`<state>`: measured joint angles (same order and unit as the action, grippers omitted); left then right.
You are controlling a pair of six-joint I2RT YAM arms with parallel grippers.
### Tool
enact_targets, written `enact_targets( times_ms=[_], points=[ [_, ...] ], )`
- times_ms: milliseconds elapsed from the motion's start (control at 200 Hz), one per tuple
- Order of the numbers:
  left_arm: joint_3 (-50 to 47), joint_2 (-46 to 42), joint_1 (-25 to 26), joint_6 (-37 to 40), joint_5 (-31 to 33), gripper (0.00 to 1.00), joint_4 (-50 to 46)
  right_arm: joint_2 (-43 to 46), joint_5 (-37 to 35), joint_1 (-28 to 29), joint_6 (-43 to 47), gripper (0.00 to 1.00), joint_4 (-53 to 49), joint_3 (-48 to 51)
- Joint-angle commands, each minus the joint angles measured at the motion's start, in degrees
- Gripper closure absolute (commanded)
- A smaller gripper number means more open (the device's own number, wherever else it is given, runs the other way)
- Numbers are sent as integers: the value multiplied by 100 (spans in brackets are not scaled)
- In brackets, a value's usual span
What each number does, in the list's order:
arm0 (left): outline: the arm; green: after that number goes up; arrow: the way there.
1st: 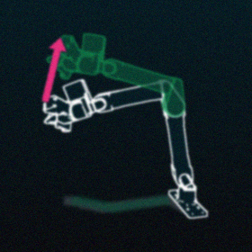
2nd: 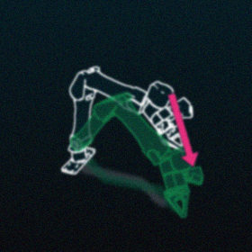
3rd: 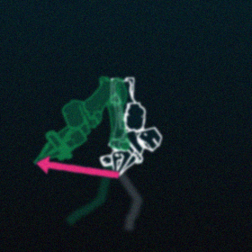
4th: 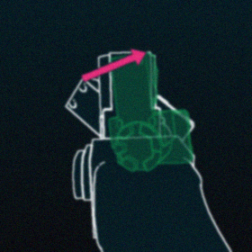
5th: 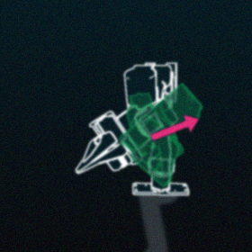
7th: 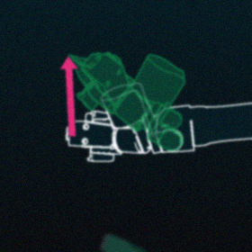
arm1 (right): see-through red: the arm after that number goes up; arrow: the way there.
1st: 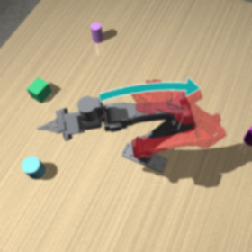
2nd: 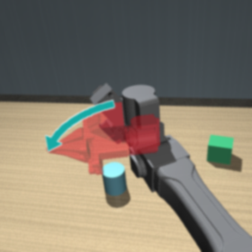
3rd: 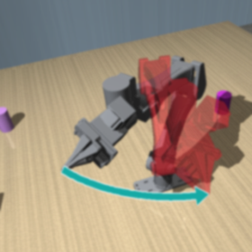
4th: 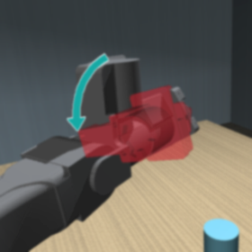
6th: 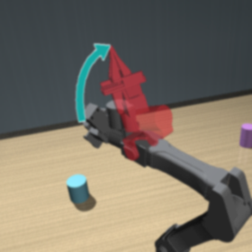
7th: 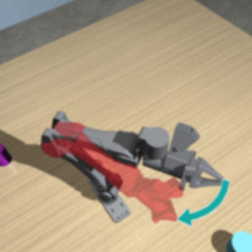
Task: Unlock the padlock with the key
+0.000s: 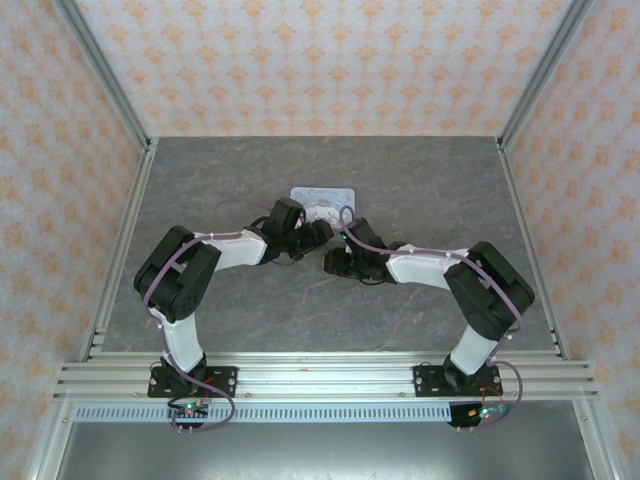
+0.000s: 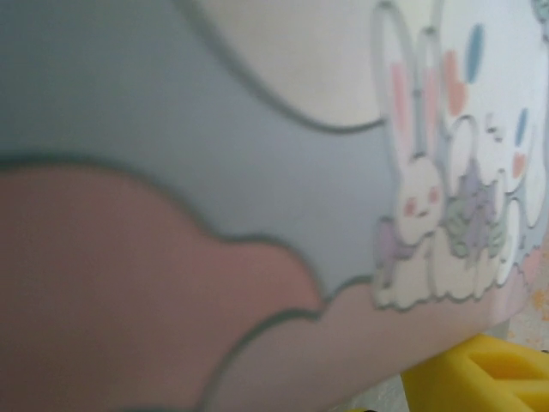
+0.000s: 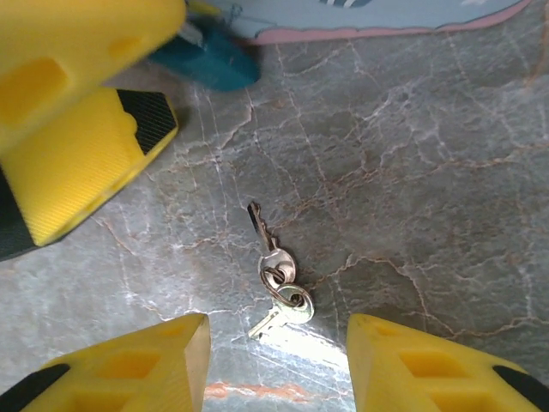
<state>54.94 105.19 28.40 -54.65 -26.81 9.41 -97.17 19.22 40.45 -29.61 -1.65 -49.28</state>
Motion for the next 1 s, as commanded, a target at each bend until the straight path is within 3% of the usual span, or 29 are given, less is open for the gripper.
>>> enact_targets(
  times_ms=[0, 430, 636, 826, 901, 946, 996],
  points=[
    [-203, -415, -113, -230, 26, 22, 103, -159, -329, 64, 403, 55, -508, -336],
    [-811, -1239, -289, -851, 145, 18, 207, -919, -972, 544, 1275, 56, -1489, -1250],
    [-1026, -1444, -301, -979, 167, 18, 316, -1151, -1174, 648, 1383, 62, -1612, -1374],
    [-1147, -1534, -301, -1064, 167, 18, 392, -1351, -1253, 649, 1369, 77, -1542, -1444],
    [-1180, -1560, -300, -1087, 158, 18, 405, -1435, -1279, 648, 1329, 87, -1425, -1440],
    [-1203, -1587, -300, -1085, 152, 18, 391, -1449, -1233, 644, 1346, 100, -1375, -1420],
    [-1229, -1628, -300, -1087, 150, 18, 370, -1380, -1223, 633, 1369, 100, -1331, -1361]
  ],
)
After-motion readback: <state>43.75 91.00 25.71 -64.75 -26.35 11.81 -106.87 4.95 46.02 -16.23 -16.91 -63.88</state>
